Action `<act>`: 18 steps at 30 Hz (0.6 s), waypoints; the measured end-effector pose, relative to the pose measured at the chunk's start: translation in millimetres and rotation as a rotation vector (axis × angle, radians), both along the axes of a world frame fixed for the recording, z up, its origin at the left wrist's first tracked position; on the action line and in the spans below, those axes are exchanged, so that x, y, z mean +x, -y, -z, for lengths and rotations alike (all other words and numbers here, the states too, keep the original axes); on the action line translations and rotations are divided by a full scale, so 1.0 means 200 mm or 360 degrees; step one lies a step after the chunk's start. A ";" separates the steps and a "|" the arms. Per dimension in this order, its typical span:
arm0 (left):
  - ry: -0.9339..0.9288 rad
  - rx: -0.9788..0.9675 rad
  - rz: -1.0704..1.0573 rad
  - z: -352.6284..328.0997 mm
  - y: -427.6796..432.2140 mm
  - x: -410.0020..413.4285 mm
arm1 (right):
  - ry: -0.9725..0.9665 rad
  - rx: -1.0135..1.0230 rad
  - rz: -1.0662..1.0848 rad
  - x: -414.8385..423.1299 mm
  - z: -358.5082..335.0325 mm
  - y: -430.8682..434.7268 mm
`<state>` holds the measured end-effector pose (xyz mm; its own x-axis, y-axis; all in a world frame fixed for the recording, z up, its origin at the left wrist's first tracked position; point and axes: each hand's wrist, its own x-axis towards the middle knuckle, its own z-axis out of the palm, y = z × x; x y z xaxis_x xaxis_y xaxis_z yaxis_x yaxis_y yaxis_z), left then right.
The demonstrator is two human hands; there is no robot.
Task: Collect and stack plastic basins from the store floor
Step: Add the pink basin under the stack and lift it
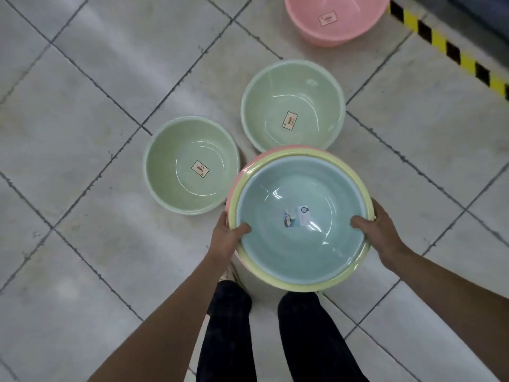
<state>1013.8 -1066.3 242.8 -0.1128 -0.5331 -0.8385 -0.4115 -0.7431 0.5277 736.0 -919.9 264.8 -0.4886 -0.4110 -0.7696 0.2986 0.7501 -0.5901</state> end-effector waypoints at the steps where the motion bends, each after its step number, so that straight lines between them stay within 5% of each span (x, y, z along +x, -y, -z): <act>1: 0.0010 -0.0001 0.0018 0.04 0.02 -0.02 | -0.0003 0.0001 0.0017 -0.02 0.04 0.00; 18: -0.0026 -0.0057 0.0233 0.71 0.10 -0.17 | -0.0054 -0.0029 0.0199 -0.05 0.74 -0.07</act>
<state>979.4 -1087.1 101.7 -0.2046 -0.5396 -0.8167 -0.5052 -0.6564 0.5603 726.8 -905.4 117.5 -0.5627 -0.3591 -0.7446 0.3686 0.6972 -0.6149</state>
